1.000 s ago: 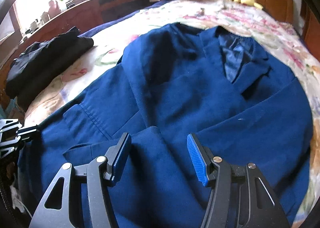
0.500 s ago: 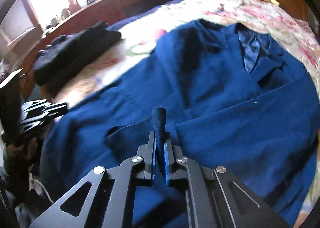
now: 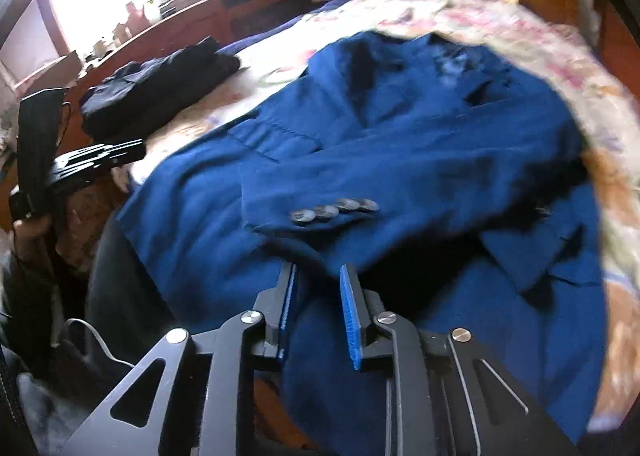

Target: Fold large clothes

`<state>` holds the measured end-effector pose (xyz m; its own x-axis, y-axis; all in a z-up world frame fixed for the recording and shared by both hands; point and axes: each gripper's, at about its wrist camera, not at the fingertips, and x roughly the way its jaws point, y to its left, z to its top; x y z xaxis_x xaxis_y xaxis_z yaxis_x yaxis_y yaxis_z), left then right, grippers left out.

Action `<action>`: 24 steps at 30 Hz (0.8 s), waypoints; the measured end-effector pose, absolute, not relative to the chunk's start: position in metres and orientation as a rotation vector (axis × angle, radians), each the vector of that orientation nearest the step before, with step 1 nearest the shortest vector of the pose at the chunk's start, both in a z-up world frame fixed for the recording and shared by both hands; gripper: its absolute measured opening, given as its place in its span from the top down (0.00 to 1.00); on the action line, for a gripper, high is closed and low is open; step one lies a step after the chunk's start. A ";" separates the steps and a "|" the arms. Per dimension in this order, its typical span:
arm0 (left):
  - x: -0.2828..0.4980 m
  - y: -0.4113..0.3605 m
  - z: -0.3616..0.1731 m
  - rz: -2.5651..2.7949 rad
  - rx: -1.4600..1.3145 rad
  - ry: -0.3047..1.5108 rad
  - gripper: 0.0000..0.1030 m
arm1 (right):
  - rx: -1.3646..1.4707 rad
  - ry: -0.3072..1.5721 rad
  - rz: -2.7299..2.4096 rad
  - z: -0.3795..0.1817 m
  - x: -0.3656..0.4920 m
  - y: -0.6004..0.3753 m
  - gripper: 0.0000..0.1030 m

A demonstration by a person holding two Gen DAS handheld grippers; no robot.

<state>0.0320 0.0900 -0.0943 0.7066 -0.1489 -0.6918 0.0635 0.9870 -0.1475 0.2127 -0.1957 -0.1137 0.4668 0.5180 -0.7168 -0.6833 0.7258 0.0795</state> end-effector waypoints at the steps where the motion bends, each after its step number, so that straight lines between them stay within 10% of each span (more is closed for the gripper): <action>1: 0.031 0.088 -0.095 -0.121 -0.113 0.782 0.82 | -0.252 0.757 0.703 -0.112 0.209 -0.201 0.73; 13: 0.033 0.078 -0.122 -0.090 -0.043 0.874 0.82 | -0.205 0.694 0.522 -0.113 0.207 -0.281 0.65; 24: 0.027 0.078 -0.126 -0.080 -0.023 0.885 0.81 | -0.223 0.737 0.365 -0.132 0.220 -0.308 0.35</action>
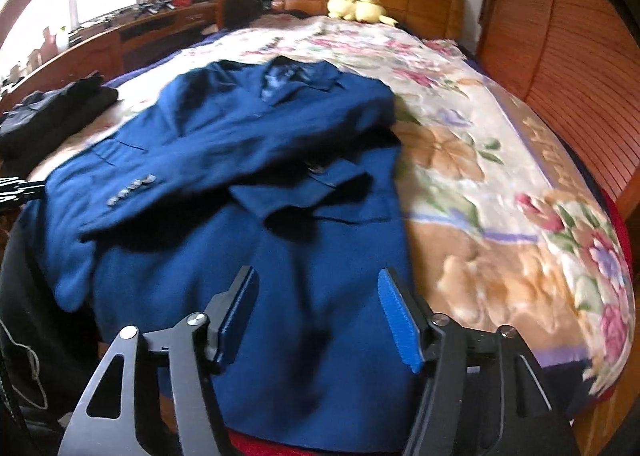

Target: Fold large clothes

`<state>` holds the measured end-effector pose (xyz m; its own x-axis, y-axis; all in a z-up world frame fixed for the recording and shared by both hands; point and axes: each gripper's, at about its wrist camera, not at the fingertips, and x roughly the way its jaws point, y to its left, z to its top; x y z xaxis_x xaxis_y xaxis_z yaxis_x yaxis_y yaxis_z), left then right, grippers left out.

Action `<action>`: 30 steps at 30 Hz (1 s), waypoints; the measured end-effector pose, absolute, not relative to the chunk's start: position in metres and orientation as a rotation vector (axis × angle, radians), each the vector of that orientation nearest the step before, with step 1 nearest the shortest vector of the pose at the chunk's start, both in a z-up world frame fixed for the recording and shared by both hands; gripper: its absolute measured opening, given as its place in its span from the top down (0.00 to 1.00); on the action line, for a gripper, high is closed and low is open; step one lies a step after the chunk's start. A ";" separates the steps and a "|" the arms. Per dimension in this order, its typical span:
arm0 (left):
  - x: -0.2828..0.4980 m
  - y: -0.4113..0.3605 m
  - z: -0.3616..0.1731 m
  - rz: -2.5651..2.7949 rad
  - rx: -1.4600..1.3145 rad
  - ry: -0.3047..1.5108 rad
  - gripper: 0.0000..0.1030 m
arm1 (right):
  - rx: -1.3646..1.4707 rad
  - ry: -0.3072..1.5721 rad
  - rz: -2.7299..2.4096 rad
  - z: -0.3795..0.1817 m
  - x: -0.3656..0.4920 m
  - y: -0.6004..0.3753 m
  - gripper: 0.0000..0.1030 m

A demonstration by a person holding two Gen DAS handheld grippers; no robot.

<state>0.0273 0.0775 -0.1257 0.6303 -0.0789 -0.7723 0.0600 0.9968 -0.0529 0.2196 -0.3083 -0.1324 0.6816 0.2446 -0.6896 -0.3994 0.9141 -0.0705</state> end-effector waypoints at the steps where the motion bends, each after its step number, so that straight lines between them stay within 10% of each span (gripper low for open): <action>1: 0.026 0.077 -0.126 -0.080 -0.022 0.888 0.81 | -0.222 0.747 0.355 -0.135 0.223 -0.312 0.35; 30: 0.010 0.094 -0.143 -0.066 -0.060 0.948 0.81 | -0.217 0.859 0.293 -0.165 0.221 -0.343 0.35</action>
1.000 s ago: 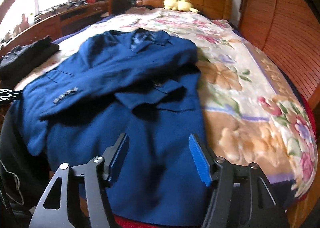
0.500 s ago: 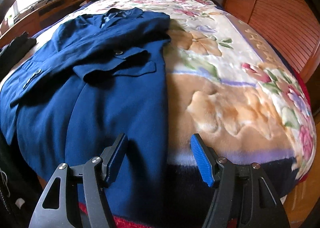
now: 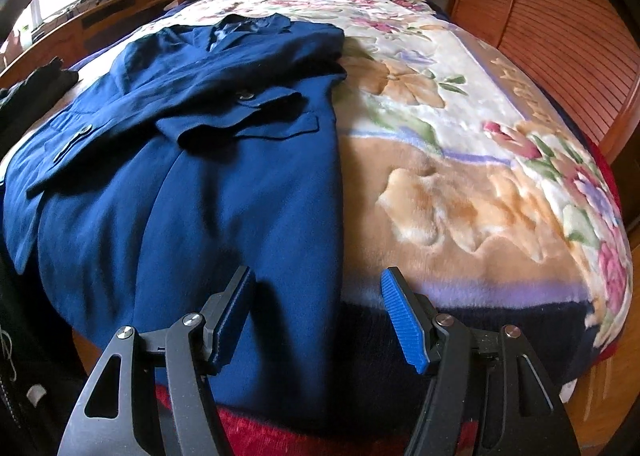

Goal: Fold large clothes
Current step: 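Grasp the blazer hem with both grippers and lift it toward the collar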

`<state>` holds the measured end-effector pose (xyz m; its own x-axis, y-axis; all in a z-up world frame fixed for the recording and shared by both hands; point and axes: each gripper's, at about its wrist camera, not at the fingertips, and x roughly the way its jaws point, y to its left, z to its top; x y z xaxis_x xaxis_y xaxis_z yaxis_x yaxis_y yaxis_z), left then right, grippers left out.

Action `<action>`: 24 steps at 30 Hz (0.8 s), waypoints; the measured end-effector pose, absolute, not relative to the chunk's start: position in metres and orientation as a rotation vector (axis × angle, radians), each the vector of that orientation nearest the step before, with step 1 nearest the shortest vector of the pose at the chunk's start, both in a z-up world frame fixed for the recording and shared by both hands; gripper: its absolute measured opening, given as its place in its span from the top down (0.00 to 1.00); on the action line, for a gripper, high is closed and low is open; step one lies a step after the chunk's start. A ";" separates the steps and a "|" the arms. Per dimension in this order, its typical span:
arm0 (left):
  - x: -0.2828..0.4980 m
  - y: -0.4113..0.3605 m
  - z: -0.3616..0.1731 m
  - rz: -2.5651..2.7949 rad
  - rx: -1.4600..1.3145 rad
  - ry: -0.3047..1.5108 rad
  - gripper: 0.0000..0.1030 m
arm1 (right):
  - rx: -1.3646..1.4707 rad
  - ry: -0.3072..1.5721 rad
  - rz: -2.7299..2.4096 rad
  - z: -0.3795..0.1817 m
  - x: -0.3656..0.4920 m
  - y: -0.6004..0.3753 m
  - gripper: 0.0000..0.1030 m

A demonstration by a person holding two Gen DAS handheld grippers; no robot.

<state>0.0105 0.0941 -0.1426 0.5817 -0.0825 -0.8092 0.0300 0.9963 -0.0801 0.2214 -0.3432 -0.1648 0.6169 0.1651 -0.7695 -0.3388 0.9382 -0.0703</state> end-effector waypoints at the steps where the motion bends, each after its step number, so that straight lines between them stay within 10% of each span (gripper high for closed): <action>1: 0.010 0.092 -0.144 -0.079 -0.056 0.956 0.81 | -0.218 0.867 0.302 -0.165 0.220 -0.344 0.35; 7: 0.011 0.098 -0.148 -0.101 -0.128 0.946 0.81 | -0.207 0.899 0.328 -0.166 0.220 -0.342 0.39; 12: 0.008 0.098 -0.140 -0.114 -0.121 0.907 0.95 | -0.207 0.883 0.395 -0.158 0.219 -0.338 0.93; 24: -0.010 0.079 -0.011 -0.144 -0.060 0.568 0.97 | -0.076 0.610 0.453 -0.069 0.193 -0.361 0.95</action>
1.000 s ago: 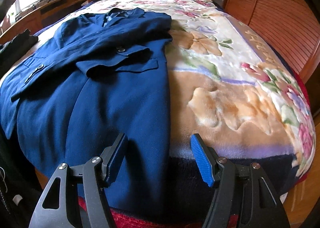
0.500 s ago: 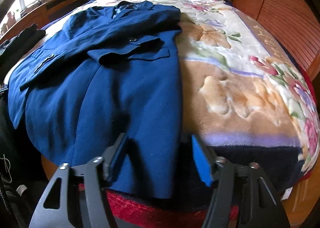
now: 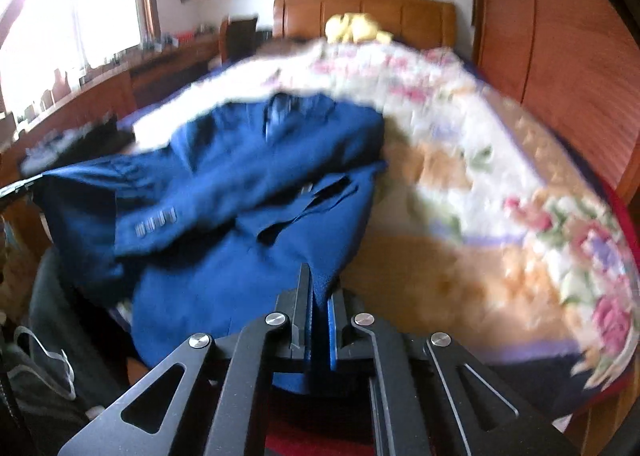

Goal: Fold large clothes
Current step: 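Grasp the blazer hem with both grippers and lift it toward the collar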

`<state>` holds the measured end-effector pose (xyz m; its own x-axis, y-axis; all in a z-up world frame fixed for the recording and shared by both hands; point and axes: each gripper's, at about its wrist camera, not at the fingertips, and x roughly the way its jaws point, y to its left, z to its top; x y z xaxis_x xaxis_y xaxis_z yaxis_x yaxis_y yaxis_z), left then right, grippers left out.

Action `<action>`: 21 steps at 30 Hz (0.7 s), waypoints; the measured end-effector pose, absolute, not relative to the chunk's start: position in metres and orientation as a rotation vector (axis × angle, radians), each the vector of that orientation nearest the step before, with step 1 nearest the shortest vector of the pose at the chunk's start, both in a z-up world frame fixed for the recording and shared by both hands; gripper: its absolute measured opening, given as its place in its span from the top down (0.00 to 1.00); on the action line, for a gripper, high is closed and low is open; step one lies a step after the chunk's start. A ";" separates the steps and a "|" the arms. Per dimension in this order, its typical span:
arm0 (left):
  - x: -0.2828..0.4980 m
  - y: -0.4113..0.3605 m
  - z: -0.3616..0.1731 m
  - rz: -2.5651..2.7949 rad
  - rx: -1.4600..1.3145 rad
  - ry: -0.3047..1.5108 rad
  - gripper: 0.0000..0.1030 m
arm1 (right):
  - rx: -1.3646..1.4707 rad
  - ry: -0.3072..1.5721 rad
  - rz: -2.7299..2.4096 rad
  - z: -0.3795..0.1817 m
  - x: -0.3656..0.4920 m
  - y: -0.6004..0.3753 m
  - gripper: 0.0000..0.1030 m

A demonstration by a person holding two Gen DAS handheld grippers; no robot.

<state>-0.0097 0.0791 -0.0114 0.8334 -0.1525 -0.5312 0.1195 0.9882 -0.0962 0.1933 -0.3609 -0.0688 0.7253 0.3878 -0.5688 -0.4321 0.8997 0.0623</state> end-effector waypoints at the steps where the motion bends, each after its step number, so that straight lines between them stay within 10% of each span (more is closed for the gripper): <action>1: -0.010 0.077 -0.002 -0.143 -0.052 0.545 0.97 | -0.069 0.591 0.457 -0.059 0.191 -0.363 0.95; 21: -0.035 0.075 0.160 -0.153 0.051 0.202 0.97 | -0.062 0.217 0.454 0.085 0.083 -0.425 0.96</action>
